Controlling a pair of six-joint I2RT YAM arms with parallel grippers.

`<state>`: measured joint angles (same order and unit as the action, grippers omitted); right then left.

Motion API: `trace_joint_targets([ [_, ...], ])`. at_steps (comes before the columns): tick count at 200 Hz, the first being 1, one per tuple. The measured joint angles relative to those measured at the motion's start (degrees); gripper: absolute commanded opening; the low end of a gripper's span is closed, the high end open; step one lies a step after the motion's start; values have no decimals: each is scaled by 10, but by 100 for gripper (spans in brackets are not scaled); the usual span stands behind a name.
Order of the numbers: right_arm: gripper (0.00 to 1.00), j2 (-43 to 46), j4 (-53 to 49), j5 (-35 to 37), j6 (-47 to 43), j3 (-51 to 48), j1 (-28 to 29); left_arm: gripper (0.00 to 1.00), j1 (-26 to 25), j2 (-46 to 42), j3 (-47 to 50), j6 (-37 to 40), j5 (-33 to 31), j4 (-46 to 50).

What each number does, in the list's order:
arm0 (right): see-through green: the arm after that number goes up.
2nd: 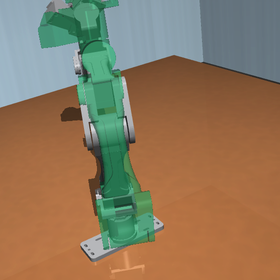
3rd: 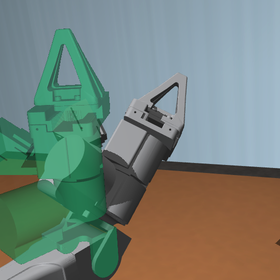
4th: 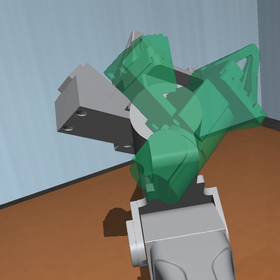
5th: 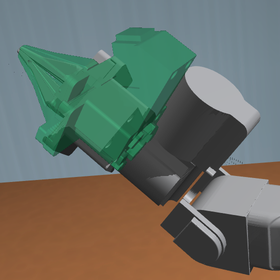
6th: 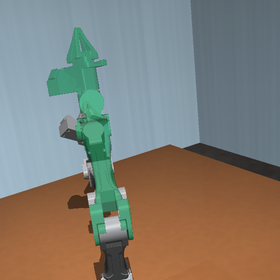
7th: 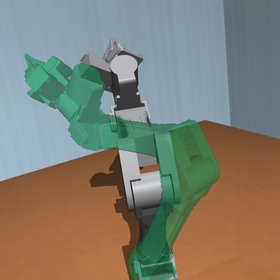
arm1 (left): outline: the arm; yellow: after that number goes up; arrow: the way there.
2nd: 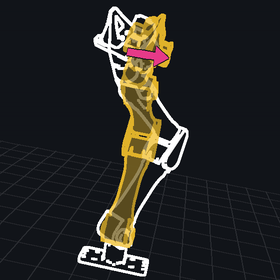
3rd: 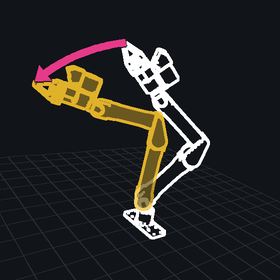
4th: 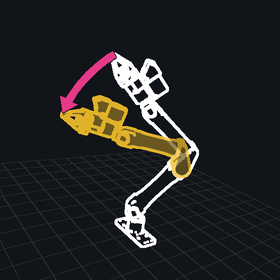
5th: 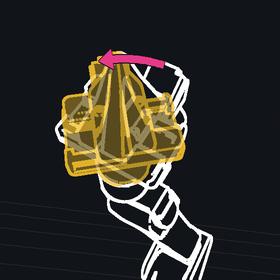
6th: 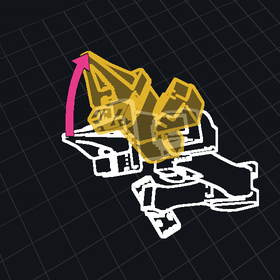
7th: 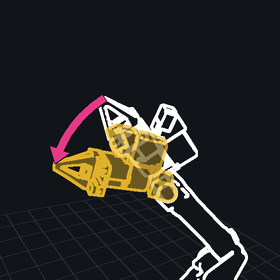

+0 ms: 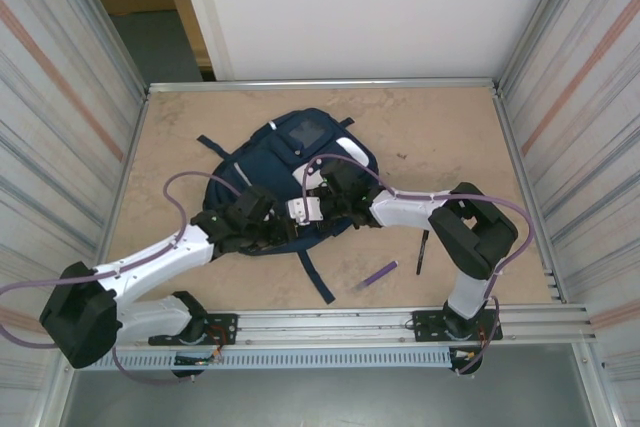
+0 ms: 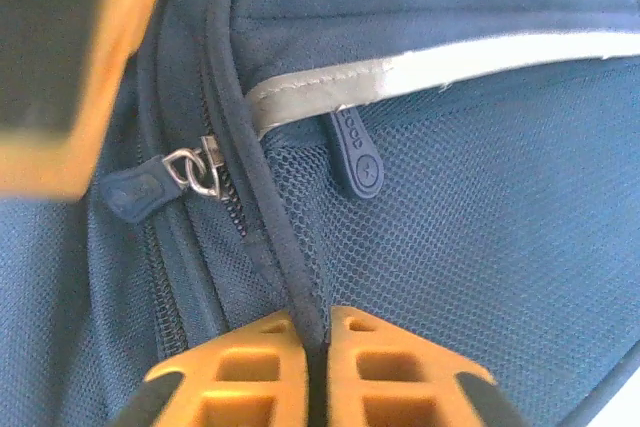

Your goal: Pack books, pencil case, and school supplies into a backpack

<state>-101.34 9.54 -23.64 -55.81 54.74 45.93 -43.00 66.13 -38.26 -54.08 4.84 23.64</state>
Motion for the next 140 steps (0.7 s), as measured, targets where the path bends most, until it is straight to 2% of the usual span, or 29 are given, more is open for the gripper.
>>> trace_joint_targets([
  [53, 0, 0, -1, -42, 2, 7, -10, 49, -3, 10, 0, -2, -37, -40],
  [91, 0, 0, -1, -51, 18, 8, -16, 41, -6, 43, -2, 4, -49, -47],
  [107, 0, 0, -1, -51, 25, 8, -20, 34, -6, 53, -3, 10, -52, -56],
  [140, 0, 4, 0, -52, 29, 8, -24, 1, -6, 56, -5, 32, -69, -67],
])
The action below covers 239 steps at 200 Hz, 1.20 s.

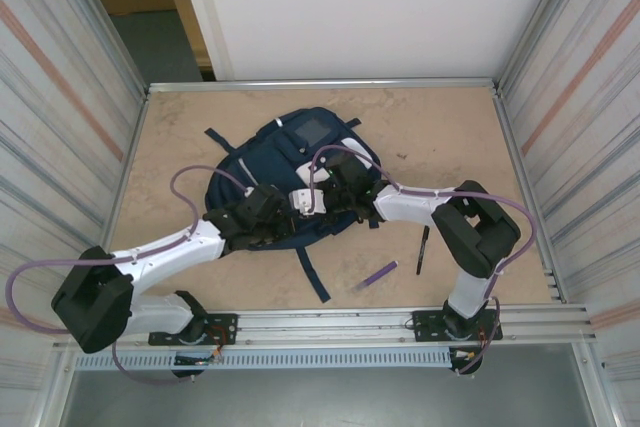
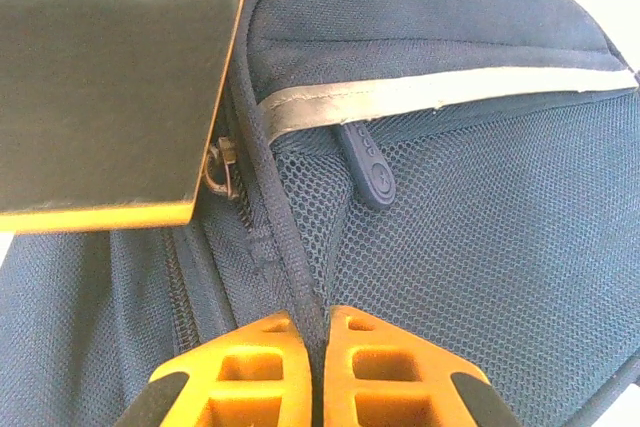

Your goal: Pack books, pencil case, and school supplies into a backpack

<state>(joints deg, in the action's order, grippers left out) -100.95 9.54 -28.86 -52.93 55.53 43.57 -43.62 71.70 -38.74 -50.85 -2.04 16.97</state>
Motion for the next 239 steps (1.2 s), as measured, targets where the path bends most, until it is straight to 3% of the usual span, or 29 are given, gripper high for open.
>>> trace_joint_targets([
  [68, 0, 28, -32, -11, -40, 2, -27, 0, -3, -34, -25, 193, -7, 13],
  [116, 1, 36, -79, -30, -118, 8, -64, 0, -2, -54, -1, 276, -22, 1],
  [126, 7, 38, -83, -38, -136, 4, -77, 0, -1, -54, 3, 296, -21, -9],
  [142, 30, 42, -93, -47, -154, 2, -96, 0, 0, -47, 2, 327, -5, -25],
  [174, 44, 69, -82, -62, -125, -23, -132, 0, -16, -10, -9, 363, 36, -47],
  [200, 48, 111, -71, -90, -73, -56, -128, 0, -23, 10, -19, 367, 86, -88],
  [228, 43, 134, -73, -94, -42, -61, -84, 0, -30, 33, -41, 363, 125, -121],
  [239, 21, 136, -73, -78, -37, -63, -76, 0, -28, 35, -42, 358, 130, -118],
])
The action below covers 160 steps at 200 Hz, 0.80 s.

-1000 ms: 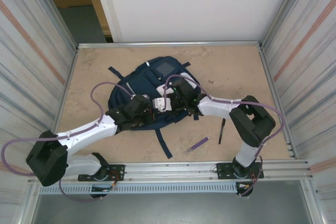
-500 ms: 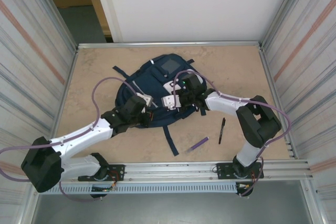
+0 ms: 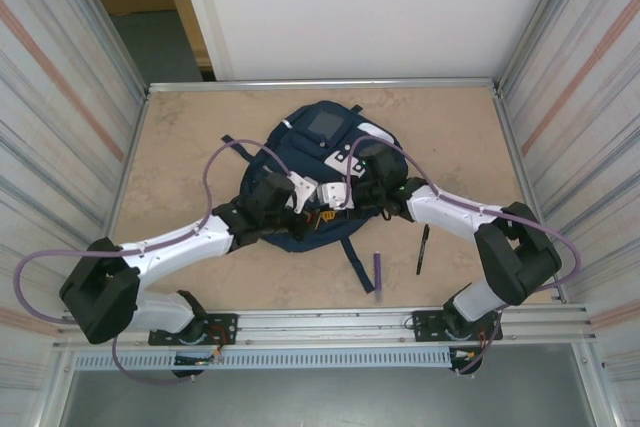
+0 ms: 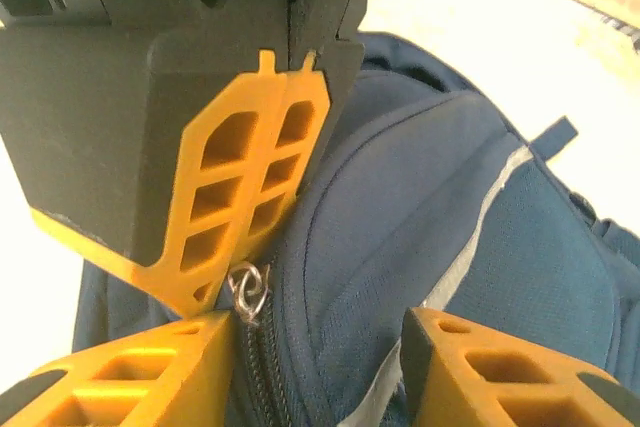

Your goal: Pack books, pencil case, and school supplies into a backpack

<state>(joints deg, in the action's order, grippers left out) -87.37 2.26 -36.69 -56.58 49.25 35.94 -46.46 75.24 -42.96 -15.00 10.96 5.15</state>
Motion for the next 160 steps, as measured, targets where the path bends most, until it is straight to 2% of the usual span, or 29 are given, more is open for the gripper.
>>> trace_joint_targets([
  [9, 9, 1, 3, 5, 9, -6, -1, 0, 0, 2, 0, -4, -2, -5],
  [26, 0, 3, 12, 3, 16, -19, -11, 0, -2, 1, 0, -7, -20, -8],
  [51, 0, 20, 14, 21, -5, -30, -22, 0, 11, -10, 2, -12, -39, -6],
  [85, 1, 24, 33, 64, -38, -41, -36, 0, 89, 0, 2, -13, -34, 6],
  [93, 5, 24, 37, 70, -40, -43, -38, 0, 96, 4, 2, -9, -36, 6],
  [106, 25, 24, 44, 72, -39, -49, -42, 0, 94, 9, 2, 4, -35, 4],
  [131, 40, 24, 49, 59, -10, -62, -50, 0, 51, 14, 2, 32, -36, 2],
  [141, 43, 24, 51, 50, 8, -63, -51, 0, 30, 15, 2, 37, -35, -2],
  [160, 43, 24, 55, 38, 39, -63, -35, 0, -5, 16, 1, 41, -28, -19],
])
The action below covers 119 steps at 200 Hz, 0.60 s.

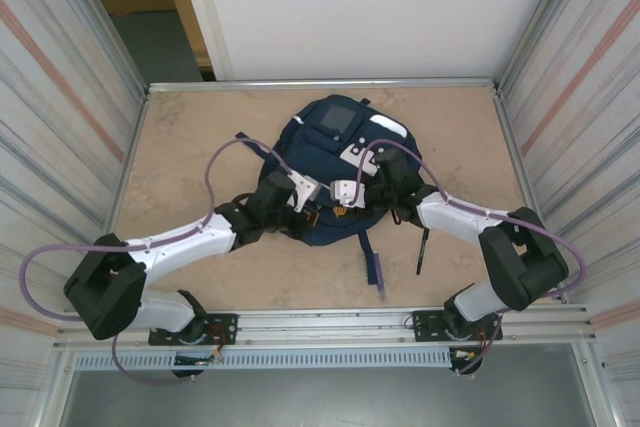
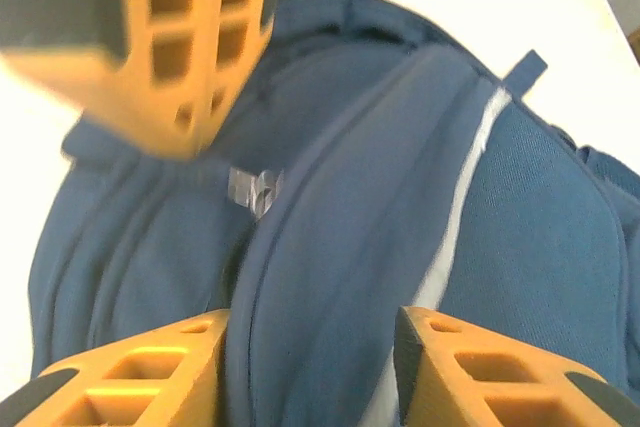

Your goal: Pack books, pencil case, and school supplies into a backpack

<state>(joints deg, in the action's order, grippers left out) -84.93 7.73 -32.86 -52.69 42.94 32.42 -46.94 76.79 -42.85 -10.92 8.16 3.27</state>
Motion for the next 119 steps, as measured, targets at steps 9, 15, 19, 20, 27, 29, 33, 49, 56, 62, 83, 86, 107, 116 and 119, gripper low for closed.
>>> trace_joint_targets([
  [9, 42, 0, -1, -2, 13, 0, 9, 0, -10, 0, -2, -4, 3, -9],
  [15, 40, -2, -3, -1, 20, 0, 10, 0, -12, -1, -4, -5, 7, -13],
  [19, 36, -4, -2, 1, 23, 0, 11, 0, -14, -1, -5, -4, 8, -15],
  [20, 35, -4, -2, 1, 24, 0, 12, 0, -14, -1, -6, -5, 9, -16],
  [27, 30, -8, 1, 5, 30, 0, 14, 0, -14, -1, -9, -5, 8, -20],
  [29, 29, -9, 2, 6, 27, 0, 14, 0, -14, -1, -9, -5, 8, -21],
  [33, 29, -11, 1, 9, 33, 0, 15, 0, -14, -1, -10, -5, 8, -24],
  [49, 30, -17, -3, 16, 29, 0, 19, 0, -15, -5, -9, -5, -4, -35],
  [56, 27, -17, -7, 19, 27, 0, 18, 0, -15, -8, -7, -5, -12, -37],
  [62, 21, -17, -11, 21, 25, 0, 18, 0, -12, -11, -5, -5, -17, -36],
  [83, 0, -17, -26, 24, 9, 1, 17, 38, 22, -12, -2, -15, -6, -33],
  [86, 0, -17, -28, 24, 9, 1, 17, 40, 29, -12, -1, -18, 0, -34],
  [107, 0, -16, -28, 19, 1, 1, 14, 53, 74, -8, 3, -48, 36, -33],
  [116, 0, -16, -26, 16, 1, 1, 13, 57, 78, -1, 3, -55, 46, -33],
  [119, 0, -15, -25, 15, 1, 1, 13, 57, 78, 2, 2, -58, 48, -31],
])
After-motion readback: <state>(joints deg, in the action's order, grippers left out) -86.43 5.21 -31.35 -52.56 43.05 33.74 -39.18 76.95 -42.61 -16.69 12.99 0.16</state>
